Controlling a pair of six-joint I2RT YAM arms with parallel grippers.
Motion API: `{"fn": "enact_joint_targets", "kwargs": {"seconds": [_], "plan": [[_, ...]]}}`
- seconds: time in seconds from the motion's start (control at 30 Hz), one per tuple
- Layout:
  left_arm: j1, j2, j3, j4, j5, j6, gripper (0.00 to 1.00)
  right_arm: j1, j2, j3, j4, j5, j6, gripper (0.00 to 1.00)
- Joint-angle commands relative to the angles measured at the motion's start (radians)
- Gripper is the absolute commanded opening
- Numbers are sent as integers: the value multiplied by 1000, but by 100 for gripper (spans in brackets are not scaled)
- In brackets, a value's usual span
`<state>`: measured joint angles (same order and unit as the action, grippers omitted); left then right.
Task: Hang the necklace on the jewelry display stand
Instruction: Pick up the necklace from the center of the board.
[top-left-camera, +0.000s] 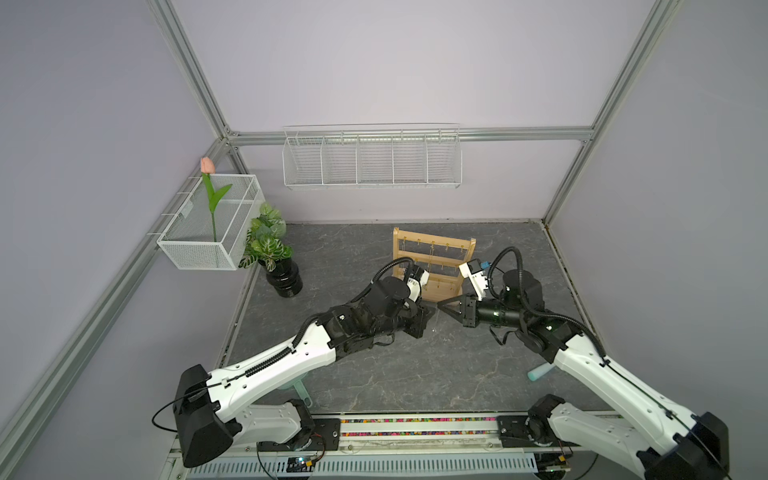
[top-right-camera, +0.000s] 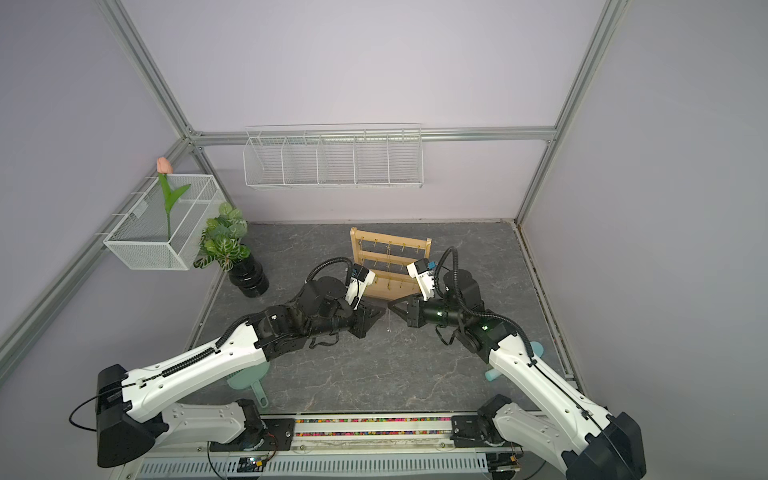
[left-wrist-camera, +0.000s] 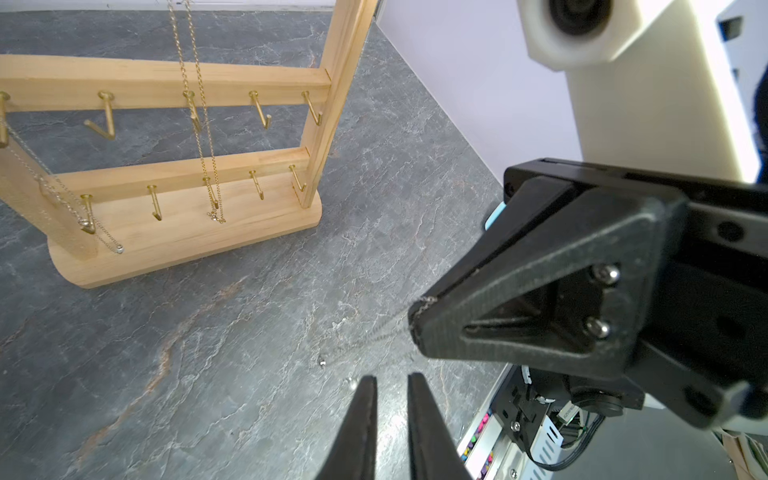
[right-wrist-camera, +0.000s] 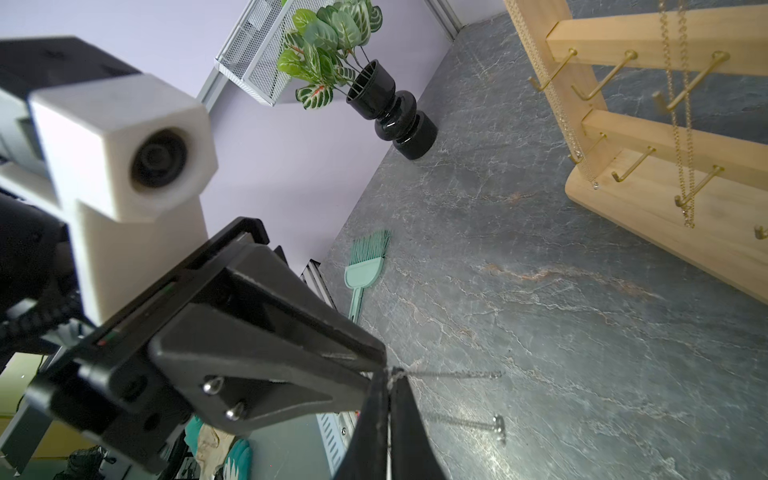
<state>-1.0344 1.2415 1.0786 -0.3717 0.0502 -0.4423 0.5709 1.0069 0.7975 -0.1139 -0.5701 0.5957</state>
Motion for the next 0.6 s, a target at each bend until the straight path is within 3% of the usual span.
{"fn": "enact_joint_targets", "kwargs": {"seconds": [0.0, 0.57], "plan": [[-1, -4, -8, 42, 0, 14, 18, -5, 11, 27, 1, -24, 36, 7], [-1, 6, -23, 31, -62, 30, 19, -5, 32, 66, 47, -39, 101, 7]]}}
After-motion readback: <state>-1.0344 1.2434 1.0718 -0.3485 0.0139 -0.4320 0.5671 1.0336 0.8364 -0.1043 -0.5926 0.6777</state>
